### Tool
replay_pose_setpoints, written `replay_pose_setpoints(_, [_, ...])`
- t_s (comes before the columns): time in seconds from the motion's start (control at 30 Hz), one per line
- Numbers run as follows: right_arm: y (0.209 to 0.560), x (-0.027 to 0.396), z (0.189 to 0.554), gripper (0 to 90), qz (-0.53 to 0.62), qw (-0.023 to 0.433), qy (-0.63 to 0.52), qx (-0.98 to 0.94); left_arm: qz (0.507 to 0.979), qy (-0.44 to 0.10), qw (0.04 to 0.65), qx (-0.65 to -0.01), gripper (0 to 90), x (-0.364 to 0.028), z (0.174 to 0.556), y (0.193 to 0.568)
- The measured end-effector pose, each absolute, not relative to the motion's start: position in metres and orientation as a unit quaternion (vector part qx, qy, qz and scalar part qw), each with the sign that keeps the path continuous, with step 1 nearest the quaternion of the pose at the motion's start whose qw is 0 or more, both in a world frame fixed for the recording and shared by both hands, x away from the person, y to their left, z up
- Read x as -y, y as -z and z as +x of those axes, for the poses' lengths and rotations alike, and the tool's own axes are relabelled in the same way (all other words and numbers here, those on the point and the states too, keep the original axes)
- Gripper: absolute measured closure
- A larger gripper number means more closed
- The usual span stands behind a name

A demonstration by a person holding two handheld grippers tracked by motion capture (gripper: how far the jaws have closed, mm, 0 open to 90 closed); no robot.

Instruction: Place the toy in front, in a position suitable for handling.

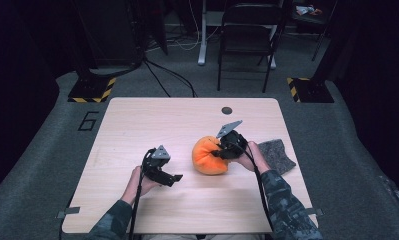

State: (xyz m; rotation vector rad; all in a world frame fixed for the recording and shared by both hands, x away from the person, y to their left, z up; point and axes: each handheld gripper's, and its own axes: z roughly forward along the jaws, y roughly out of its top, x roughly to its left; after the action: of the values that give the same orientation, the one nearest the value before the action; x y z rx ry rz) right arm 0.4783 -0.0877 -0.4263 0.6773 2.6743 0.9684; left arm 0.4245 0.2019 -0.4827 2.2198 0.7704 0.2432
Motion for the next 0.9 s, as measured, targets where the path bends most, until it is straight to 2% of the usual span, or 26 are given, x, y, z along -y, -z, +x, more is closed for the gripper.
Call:
replay_pose_setpoints(0.33, [0.396,0.096,0.461,68.2,0.358,0.175,-0.345,-0.850,0.869,-0.098,0.377,-0.305,10.9,-0.202,0.425,0.483])
replay_pose_setpoints(0.6, [0.396,0.098,0.458,67.0,0.432,0.192,-0.343,-0.812,0.868,-0.099,0.375,-0.311,11.0,-0.203,0.426,0.484])
replay_pose_setpoints(0.9, [0.414,0.090,0.459,65.5,0.471,0.187,-0.332,-0.796,0.868,-0.102,0.374,-0.311,11.2,-0.202,0.426,0.484])
